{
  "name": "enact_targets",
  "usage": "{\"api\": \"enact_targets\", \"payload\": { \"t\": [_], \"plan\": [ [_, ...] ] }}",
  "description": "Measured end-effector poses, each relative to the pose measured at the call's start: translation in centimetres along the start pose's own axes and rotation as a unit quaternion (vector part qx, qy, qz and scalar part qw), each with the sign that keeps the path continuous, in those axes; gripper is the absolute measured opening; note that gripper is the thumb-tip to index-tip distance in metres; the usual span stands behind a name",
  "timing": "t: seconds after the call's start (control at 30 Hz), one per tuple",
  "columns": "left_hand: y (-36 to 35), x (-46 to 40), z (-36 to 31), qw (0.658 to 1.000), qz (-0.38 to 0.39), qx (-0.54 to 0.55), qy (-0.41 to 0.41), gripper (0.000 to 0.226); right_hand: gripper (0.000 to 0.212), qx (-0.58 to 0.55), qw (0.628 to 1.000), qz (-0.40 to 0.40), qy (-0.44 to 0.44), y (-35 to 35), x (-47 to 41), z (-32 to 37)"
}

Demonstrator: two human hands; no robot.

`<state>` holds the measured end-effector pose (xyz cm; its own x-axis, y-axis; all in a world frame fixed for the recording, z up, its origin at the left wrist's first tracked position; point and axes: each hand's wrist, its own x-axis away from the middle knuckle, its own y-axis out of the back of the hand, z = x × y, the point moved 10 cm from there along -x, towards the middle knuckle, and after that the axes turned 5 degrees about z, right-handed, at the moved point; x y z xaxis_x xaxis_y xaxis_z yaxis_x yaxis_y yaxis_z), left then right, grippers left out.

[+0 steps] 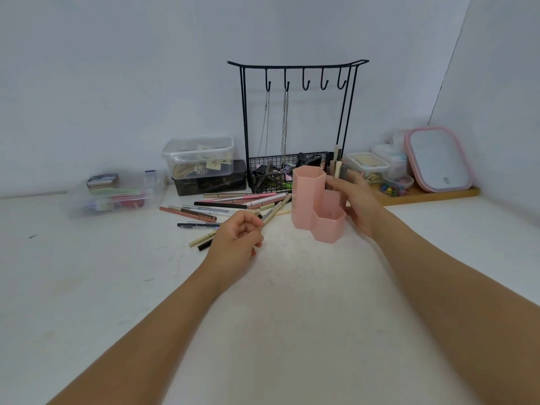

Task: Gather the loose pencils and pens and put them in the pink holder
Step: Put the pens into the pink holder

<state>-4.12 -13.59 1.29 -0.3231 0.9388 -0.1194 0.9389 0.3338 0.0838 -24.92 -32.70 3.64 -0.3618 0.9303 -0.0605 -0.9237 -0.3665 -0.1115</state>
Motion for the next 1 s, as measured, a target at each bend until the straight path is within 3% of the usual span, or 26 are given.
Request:
{"api": "enact_targets", "payload": {
  "t": [0.07,0.13,0.17,0.23,0.3,0.37,0.47,0.83,0.93,1.0],
  "plan": [
    [0.0,0.0,0.0,1.0,0.0,-0.003,0.0,0.026,0.064,0.024,0.992,-0.095,0.075,1.7,1.7,2.1],
    [0.1,-0.1,0.1,1.0,-0.001,-0.003,0.002,0.024,0.04,0.089,0.946,-0.245,0.195,3.4,5.8,5.3],
    [0.1,-0.1,0.1,1.0,-0.002,-0.001,0.004,0.023,0.026,0.132,0.918,-0.271,0.26,2.7,8.2,7.0],
    [0.2,0.0,0.0,1.0,-0.007,-0.001,0.004,0.022,0.01,0.199,0.905,-0.16,0.339,-1.7,10.6,8.5],
    [0.3,0.2,-0.5,1.0,-0.016,-0.002,-0.009,0.02,0.011,0.276,0.915,0.015,0.293,-7.3,11.1,6.3],
    [0.7,0.5,-1.1,0.999,-0.032,0.002,-0.03,0.02,0.02,0.338,0.915,0.084,0.204,-9.5,10.4,2.8],
    [1.9,0.6,-1.9,0.996,-0.064,-0.008,-0.066,0.022,0.035,0.335,0.93,0.043,0.145,-7.8,8.3,0.7],
    [6.1,0.9,-4.3,0.96,-0.186,-0.149,-0.146,0.019,0.036,0.375,0.925,-0.032,0.051,-2.2,1.5,-0.7],
    [8.9,1.0,-4.0,0.938,-0.262,-0.192,-0.122,0.016,0.032,0.343,0.934,-0.078,0.063,-2.5,1.5,-0.1],
    [10.2,0.9,-3.3,0.923,-0.297,-0.231,-0.078,0.015,0.025,0.344,0.931,-0.061,0.109,-5.0,1.7,1.3]
  ]
}}
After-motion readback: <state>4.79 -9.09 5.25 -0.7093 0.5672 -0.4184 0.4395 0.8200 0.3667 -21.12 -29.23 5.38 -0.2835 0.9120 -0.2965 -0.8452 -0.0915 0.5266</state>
